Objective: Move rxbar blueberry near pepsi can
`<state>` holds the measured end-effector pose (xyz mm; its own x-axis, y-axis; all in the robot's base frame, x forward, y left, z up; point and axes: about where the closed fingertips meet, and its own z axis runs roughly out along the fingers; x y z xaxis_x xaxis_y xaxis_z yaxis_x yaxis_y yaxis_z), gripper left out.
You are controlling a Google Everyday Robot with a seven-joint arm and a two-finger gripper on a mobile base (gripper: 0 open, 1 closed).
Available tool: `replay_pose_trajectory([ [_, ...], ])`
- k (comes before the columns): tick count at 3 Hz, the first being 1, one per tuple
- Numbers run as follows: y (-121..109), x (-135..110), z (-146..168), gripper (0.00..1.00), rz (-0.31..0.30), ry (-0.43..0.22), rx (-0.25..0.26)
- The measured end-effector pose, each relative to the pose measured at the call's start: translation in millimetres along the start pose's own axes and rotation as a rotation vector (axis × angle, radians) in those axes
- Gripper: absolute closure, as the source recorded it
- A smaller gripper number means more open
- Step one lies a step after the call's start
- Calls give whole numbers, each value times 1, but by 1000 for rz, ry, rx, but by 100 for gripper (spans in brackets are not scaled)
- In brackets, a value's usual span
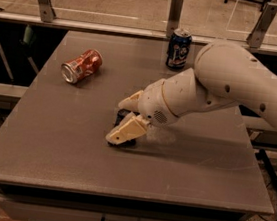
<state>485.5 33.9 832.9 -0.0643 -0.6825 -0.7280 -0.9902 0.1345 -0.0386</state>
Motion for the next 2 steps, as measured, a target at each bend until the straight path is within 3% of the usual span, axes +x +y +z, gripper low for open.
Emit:
replay_pose_trajectory([
  [2, -24, -2, -27, 83, 21, -47, 79],
])
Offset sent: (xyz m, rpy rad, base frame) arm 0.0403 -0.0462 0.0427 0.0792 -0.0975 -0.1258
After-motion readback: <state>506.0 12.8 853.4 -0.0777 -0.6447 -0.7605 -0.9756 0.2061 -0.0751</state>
